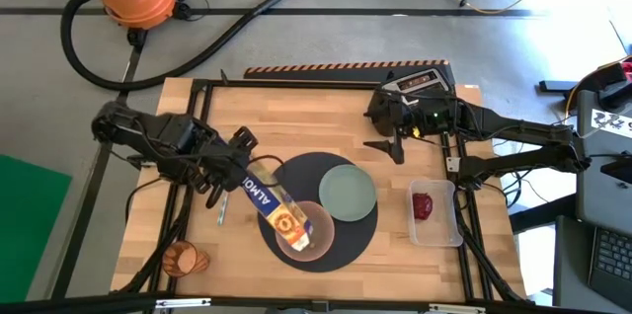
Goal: Arrange a breakfast setting
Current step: Pour the cereal from the yellow cereal box into the pink bowl
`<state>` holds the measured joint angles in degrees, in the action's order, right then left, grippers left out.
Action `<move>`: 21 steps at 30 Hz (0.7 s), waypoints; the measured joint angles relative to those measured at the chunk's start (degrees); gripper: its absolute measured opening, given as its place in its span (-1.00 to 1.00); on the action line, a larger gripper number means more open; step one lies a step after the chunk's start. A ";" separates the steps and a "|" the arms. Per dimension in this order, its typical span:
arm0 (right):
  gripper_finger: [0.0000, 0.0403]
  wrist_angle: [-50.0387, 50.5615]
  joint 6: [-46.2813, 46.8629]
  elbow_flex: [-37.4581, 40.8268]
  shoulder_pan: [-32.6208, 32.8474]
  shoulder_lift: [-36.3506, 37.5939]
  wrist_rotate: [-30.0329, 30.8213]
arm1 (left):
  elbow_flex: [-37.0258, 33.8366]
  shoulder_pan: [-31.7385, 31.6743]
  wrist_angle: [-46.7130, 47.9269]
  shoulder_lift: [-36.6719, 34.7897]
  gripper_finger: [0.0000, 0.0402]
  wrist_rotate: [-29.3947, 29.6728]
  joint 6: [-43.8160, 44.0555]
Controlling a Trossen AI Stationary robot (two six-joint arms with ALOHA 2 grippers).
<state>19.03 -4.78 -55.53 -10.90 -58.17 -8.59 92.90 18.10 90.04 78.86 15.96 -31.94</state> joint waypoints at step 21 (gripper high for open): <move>0.89 0.02 0.04 0.00 0.00 0.00 0.03 | 0.00 3.07 -0.04 4.45 0.28 9.16 -5.77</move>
<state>19.05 -4.73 -55.53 -10.90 -58.17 -8.56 92.90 21.17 90.00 83.31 25.12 -37.71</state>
